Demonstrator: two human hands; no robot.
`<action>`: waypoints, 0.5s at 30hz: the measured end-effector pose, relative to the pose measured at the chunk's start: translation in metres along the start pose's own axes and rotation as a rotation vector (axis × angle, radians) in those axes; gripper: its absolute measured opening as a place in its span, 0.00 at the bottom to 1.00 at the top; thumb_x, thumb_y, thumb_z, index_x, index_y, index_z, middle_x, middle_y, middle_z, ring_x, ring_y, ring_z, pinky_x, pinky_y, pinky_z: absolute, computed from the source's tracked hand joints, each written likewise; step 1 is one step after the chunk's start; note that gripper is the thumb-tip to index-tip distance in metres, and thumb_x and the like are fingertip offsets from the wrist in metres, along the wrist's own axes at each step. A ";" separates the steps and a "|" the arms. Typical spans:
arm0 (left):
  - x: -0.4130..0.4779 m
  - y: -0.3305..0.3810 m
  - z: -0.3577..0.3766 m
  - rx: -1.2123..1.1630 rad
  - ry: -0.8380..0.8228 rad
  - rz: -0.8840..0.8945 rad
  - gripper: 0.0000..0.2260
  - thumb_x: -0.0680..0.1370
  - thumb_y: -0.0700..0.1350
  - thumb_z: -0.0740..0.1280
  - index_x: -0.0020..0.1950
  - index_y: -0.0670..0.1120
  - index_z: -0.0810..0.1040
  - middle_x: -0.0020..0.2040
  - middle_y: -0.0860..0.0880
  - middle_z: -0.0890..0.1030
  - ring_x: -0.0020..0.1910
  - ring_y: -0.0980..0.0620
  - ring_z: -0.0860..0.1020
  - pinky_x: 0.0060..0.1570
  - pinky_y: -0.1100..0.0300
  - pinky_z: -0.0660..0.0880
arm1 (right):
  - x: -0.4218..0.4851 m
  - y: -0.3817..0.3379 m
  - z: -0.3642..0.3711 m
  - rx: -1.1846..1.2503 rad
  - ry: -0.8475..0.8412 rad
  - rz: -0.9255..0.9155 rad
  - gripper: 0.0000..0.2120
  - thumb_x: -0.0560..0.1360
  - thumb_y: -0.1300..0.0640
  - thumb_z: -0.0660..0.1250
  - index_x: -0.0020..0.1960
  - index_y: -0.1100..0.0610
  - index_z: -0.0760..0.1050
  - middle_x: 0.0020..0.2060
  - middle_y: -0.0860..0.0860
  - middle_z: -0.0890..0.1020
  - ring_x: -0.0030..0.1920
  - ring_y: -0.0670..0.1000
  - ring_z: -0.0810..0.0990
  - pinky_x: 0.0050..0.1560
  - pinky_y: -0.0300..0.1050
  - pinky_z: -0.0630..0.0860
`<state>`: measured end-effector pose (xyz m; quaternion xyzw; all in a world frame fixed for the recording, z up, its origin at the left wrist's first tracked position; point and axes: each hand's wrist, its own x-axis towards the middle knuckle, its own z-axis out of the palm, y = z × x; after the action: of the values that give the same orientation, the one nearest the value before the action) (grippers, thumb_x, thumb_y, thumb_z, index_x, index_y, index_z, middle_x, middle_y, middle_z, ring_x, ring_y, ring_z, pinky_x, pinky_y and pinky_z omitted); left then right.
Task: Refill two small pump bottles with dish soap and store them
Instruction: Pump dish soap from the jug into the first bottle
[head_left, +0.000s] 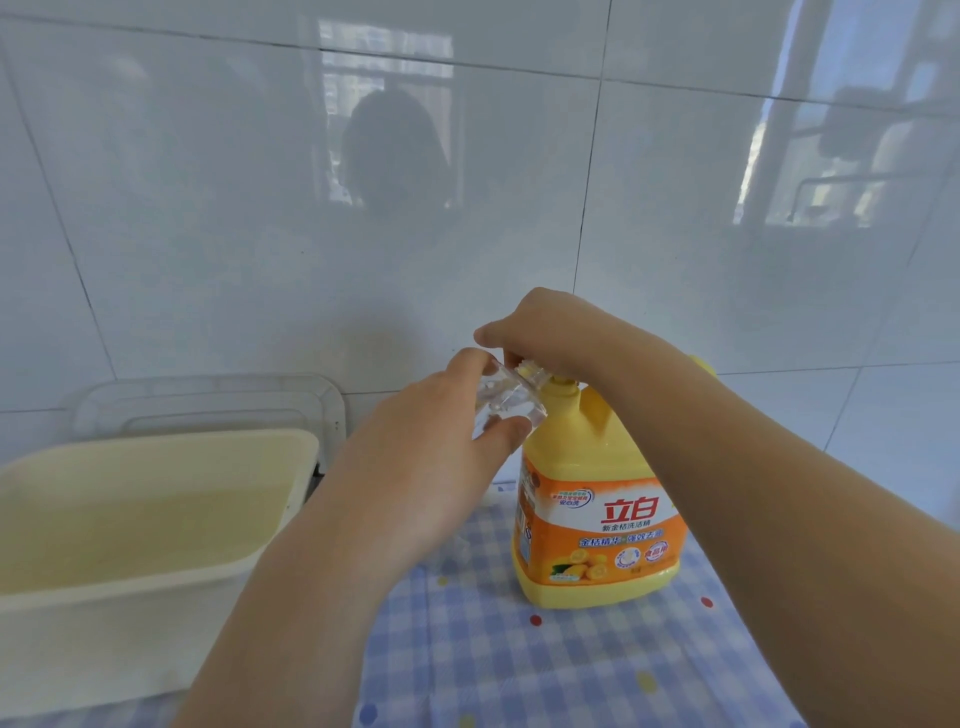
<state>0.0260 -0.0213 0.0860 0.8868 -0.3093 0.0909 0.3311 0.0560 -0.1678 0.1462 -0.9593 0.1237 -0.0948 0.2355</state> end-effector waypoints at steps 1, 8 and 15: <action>0.000 0.000 0.000 0.003 0.007 0.003 0.19 0.78 0.59 0.62 0.67 0.59 0.64 0.53 0.58 0.81 0.51 0.56 0.78 0.45 0.61 0.72 | 0.001 0.000 0.000 -0.007 0.011 -0.001 0.11 0.75 0.52 0.64 0.39 0.58 0.75 0.28 0.47 0.73 0.27 0.47 0.68 0.28 0.38 0.64; 0.000 0.002 -0.001 0.028 0.049 0.016 0.18 0.78 0.59 0.62 0.67 0.59 0.64 0.53 0.58 0.81 0.50 0.55 0.78 0.47 0.58 0.74 | 0.011 0.002 0.004 -0.071 0.132 0.028 0.10 0.71 0.53 0.62 0.37 0.57 0.78 0.26 0.49 0.72 0.27 0.50 0.70 0.31 0.40 0.67; 0.000 0.003 -0.001 -0.057 0.076 0.023 0.19 0.77 0.60 0.62 0.67 0.60 0.65 0.54 0.58 0.81 0.53 0.55 0.78 0.51 0.54 0.75 | 0.007 -0.005 -0.006 -0.078 0.140 0.023 0.12 0.73 0.54 0.61 0.38 0.58 0.79 0.23 0.50 0.76 0.22 0.50 0.75 0.29 0.37 0.69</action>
<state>0.0240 -0.0225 0.0890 0.8694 -0.3091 0.1194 0.3666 0.0619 -0.1680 0.1550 -0.9572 0.1544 -0.1541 0.1900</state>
